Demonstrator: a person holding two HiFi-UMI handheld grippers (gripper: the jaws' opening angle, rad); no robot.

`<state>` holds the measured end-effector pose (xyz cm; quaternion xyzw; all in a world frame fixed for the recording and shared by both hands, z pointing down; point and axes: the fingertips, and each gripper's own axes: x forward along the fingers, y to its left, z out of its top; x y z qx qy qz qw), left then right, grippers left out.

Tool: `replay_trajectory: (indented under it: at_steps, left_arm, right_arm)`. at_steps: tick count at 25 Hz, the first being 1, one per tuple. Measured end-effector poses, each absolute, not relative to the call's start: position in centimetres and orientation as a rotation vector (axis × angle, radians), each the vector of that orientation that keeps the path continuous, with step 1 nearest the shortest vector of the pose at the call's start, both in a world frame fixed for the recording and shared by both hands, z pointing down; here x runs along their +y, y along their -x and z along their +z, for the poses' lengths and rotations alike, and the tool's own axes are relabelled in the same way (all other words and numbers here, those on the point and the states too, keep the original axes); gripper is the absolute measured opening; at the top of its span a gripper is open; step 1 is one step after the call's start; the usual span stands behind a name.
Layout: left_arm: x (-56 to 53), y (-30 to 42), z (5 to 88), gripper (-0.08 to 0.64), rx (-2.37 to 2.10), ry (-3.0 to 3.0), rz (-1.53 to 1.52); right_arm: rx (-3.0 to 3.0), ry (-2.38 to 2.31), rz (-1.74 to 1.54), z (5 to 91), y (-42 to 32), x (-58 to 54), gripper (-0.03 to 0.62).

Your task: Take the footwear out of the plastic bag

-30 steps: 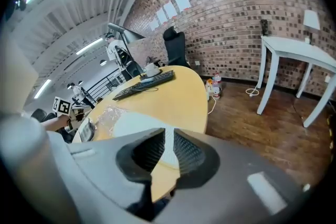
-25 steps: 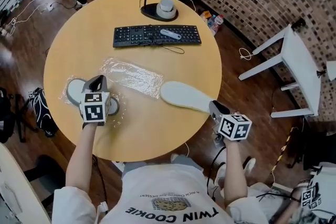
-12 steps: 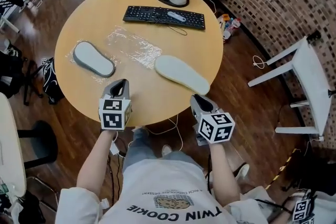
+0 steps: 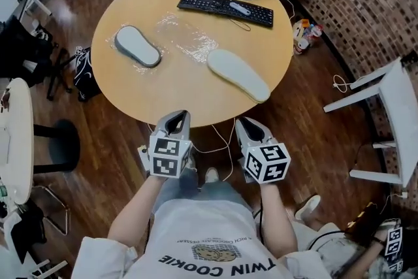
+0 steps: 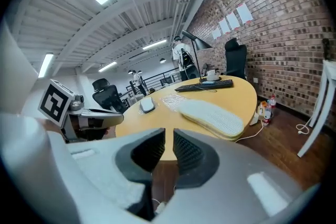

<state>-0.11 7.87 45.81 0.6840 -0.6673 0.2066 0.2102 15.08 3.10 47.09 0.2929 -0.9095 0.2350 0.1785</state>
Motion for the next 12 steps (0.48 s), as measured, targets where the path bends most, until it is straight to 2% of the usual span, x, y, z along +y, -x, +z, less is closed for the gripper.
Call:
replay_trajectory:
  at_steps: [12]
  left_arm:
    - [17.3,-2.3,45.3,0.003,-1.897,-1.837,0.438]
  right_arm:
    - [-2.622,-0.564,0.539,46.0,-8.9,14.0,0.034]
